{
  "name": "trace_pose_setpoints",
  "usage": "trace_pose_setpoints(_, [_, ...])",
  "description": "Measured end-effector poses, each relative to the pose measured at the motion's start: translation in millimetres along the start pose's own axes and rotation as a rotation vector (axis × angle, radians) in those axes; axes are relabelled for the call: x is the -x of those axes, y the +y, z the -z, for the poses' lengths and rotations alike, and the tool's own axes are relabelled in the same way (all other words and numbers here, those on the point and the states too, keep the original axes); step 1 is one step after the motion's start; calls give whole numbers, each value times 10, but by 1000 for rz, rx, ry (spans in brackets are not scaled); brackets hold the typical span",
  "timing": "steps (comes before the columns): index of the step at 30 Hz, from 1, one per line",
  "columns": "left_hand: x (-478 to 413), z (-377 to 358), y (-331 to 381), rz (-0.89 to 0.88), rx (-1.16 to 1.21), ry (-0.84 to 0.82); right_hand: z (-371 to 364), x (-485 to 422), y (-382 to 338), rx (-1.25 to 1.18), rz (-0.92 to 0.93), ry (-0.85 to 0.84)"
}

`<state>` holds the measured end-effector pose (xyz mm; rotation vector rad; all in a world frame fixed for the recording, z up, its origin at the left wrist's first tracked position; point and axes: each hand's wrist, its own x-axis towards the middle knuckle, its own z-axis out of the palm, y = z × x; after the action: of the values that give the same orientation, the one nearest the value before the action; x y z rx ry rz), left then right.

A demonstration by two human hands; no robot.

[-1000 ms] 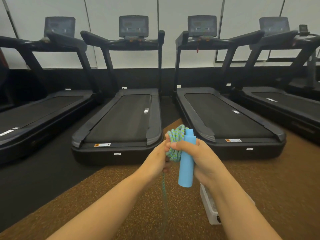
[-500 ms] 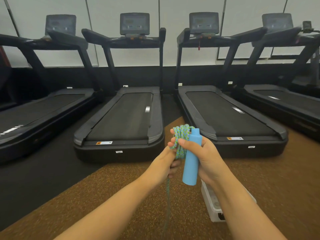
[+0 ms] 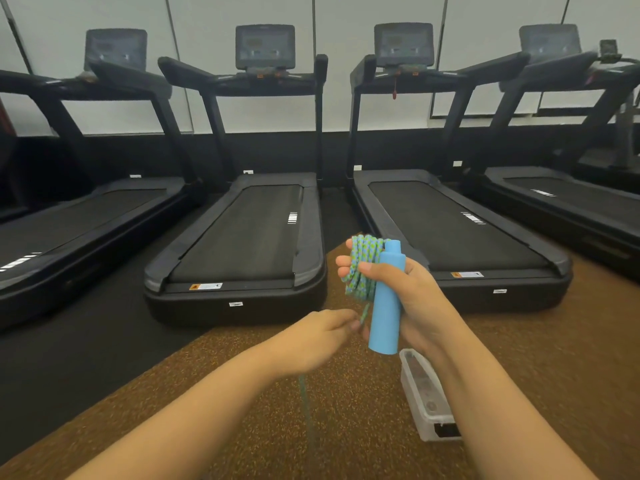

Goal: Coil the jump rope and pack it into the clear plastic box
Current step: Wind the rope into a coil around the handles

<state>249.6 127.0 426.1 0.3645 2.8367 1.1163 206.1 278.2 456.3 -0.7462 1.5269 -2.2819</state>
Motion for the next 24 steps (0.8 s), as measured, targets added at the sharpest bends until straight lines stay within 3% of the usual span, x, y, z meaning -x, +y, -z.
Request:
trace_pose_setpoints(3, [66,96,167,-40,-267,-1,10,-12,28,62,-30,10])
trace_pose_setpoints(8, [165,438,323,-50,-476,18,87,-13,69,130,-99,7])
trace_pose_setpoints(14, [179,685,377,-87,-545,30,101,14,138,289,-171,-36])
trace_pose_setpoints(20, [156,776,408,-172,-618,11,89,86,218,209,-222,-254])
trace_pose_setpoints(24, [112,808,372,-180,-616,20,58,82,270,236,-213,-264])
